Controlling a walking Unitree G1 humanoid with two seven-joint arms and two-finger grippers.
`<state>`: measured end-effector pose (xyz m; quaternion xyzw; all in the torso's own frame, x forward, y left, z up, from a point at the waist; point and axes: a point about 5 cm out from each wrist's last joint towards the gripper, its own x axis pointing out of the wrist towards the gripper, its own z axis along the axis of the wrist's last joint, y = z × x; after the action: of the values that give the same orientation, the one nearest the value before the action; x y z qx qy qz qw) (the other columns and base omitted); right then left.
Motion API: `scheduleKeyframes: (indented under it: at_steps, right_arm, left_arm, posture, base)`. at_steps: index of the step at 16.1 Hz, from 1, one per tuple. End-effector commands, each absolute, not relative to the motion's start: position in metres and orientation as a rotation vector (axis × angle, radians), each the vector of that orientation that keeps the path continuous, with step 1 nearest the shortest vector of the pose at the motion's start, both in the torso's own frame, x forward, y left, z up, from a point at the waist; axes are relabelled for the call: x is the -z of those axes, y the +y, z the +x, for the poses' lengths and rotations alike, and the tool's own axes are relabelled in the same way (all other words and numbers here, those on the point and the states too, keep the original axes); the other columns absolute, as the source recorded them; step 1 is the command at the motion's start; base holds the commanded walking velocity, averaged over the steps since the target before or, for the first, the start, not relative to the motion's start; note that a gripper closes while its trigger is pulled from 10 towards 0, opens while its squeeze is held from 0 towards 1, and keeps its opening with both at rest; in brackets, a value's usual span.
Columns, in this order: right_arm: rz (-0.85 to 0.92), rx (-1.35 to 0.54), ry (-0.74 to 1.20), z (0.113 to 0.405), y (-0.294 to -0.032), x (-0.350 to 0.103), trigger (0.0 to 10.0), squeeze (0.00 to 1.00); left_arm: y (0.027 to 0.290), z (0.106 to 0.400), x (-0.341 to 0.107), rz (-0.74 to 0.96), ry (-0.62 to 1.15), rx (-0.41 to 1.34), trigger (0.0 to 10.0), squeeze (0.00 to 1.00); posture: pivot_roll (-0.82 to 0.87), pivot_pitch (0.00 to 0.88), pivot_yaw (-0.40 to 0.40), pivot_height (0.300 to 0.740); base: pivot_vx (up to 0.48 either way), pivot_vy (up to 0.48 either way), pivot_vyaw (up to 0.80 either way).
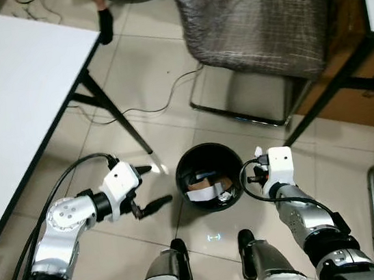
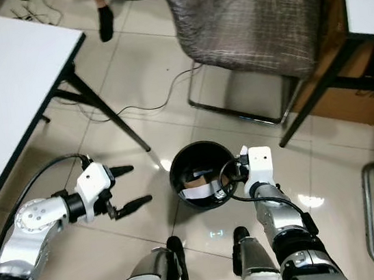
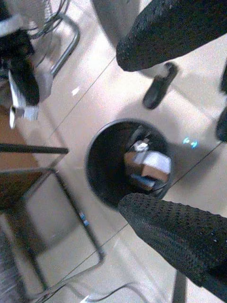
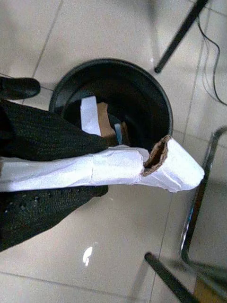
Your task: Picking trash to rubbish bin
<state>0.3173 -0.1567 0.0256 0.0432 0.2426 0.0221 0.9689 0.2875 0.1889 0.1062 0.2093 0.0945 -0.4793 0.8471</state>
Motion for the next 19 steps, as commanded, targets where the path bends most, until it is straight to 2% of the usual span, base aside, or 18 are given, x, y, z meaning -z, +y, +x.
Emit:
scheduleKeyframes:
  at_steps: [1,12,16,19]
  right_arm:
    - [0.073,-0.058,0.553,0.308,-0.16,-0.011,10.0,0.0]
    - [0.02,0.051,0.542,0.311,-0.187,-0.011,10.0,0.0]
    - [0.013,0.09,0.553,0.306,-0.196,-0.008,10.0,0.0]
    - [0.015,0.099,0.568,0.304,-0.198,-0.005,10.0,0.0]
  left_arm:
    - [0.19,0.274,-0.101,0.439,0.257,1.086,10.0,0.0]
    - [0.17,0.266,-0.106,0.417,0.249,1.16,10.0,0.0]
    - [0.148,0.261,-0.102,0.368,0.227,1.179,10.0,0.0]
    - [0.144,0.259,-0.097,0.362,0.235,1.185,10.0,0.0]
  posture:
    - [0.33,0.401,0.101,0.74]
    - [0.33,0.403,0.116,0.74]
    - [0.31,0.4,0.112,0.74]
    - [0.31,0.403,0.112,0.74]
  base:
    - [0.0,0.0,0.0]
    - [0.0,0.0,0.0]
    - [0.0,0.0,0.0]
    - [0.0,0.0,0.0]
